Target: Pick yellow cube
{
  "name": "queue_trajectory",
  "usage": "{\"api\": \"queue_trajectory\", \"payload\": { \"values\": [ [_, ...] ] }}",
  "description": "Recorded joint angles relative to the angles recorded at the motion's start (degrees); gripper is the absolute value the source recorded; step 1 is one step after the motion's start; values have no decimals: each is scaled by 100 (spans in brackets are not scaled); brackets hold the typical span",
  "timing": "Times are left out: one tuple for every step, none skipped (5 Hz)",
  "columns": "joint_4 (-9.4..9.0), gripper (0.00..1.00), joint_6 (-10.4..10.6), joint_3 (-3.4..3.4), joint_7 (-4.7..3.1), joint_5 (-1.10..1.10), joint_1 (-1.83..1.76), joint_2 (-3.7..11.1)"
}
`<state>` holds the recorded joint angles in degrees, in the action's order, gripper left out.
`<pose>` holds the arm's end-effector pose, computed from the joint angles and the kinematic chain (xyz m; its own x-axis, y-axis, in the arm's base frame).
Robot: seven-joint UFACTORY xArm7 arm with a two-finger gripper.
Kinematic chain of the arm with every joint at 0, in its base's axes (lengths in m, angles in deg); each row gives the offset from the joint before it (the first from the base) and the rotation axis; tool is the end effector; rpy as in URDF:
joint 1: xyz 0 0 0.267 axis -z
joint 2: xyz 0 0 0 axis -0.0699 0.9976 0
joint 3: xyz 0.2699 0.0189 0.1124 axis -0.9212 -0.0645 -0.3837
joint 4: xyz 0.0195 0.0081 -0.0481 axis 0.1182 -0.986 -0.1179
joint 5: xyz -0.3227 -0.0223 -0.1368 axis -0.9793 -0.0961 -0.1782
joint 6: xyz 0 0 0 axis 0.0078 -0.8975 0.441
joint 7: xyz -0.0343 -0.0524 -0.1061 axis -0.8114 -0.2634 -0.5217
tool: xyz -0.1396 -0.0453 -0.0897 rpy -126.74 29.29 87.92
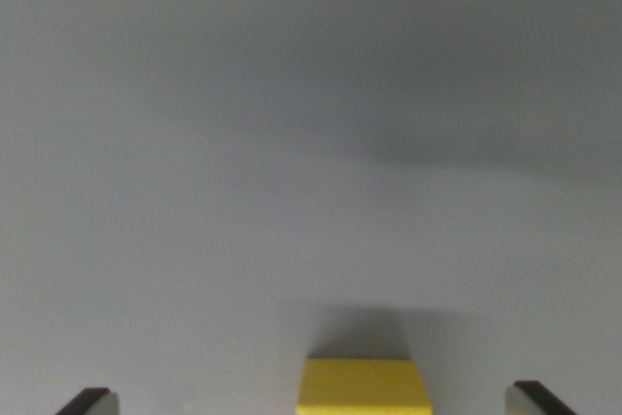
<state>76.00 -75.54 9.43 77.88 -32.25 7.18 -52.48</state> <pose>0.4957 -0.0430 0.0961 0.9981 0.0393 -0.0471 0.0387 -0.9992 -0.0140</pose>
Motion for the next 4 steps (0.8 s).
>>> {"api": "queue_trajectory", "payload": {
  "values": [
    [0,0,0,0,0,0,0,0],
    [-175,0,232,16,-45,8,10,105],
    [-175,0,232,16,-45,8,10,105],
    [-331,0,440,31,-86,15,18,198]
  ]
}}
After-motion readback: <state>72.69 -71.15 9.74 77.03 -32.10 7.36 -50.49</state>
